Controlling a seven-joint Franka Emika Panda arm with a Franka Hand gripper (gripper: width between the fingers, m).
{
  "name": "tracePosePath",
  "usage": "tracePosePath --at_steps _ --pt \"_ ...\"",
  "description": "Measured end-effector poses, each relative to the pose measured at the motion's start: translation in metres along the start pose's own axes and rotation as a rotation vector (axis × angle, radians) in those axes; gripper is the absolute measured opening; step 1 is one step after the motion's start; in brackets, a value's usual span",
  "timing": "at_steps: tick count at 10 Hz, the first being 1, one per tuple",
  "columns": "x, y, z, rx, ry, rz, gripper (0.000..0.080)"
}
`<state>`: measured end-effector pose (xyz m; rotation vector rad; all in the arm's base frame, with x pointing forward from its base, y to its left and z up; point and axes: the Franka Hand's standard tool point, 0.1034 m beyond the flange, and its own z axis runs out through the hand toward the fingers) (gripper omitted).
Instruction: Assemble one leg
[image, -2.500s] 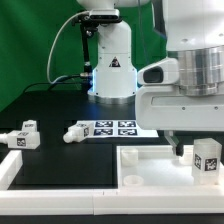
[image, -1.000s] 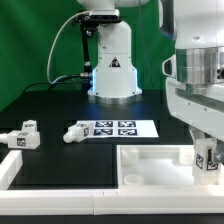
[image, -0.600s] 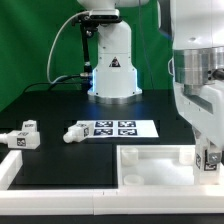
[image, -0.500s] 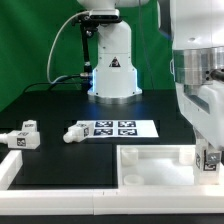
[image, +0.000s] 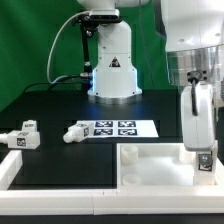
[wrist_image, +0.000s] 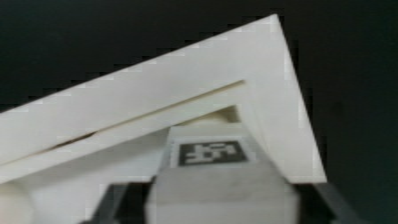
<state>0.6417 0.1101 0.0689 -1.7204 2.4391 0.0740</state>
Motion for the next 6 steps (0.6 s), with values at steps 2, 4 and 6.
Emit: tracePosePath --at_steps 2,4,6 --pt "-0.002 -0.001 -0.005 0.006 -0.005 -0.033 0.0504" --pt "-0.01 -0.006 -0.032 0.03 -0.029 -0.09 0.062" --pt "-0.019 -0.011 -0.058 0.038 -0.052 -0.096 0.0643"
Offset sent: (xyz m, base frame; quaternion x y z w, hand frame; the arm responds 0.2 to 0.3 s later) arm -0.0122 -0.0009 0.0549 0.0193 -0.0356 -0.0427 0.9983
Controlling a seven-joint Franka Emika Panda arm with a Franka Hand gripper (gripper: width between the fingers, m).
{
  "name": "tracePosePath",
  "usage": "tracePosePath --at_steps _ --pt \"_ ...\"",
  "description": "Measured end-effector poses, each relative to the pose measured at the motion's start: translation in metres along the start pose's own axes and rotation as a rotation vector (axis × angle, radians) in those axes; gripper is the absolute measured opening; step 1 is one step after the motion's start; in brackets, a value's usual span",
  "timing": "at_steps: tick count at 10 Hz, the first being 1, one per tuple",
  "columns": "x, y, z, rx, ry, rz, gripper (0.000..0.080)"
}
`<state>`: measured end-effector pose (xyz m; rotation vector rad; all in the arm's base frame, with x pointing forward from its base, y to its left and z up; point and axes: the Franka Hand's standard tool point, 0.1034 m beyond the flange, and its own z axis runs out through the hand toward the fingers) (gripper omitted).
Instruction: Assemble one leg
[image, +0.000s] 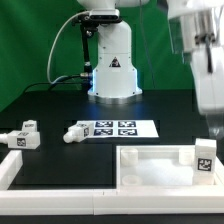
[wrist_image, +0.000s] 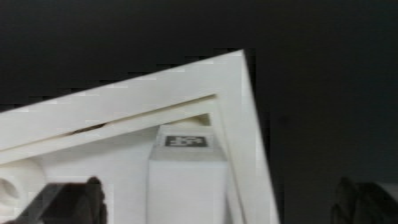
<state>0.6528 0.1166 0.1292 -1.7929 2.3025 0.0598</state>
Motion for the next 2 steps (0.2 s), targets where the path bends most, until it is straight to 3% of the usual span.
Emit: tracePosePath --at_steps 2 --pt "0.0007 0.001 0.0031 0.0 0.003 -0.005 0.0649"
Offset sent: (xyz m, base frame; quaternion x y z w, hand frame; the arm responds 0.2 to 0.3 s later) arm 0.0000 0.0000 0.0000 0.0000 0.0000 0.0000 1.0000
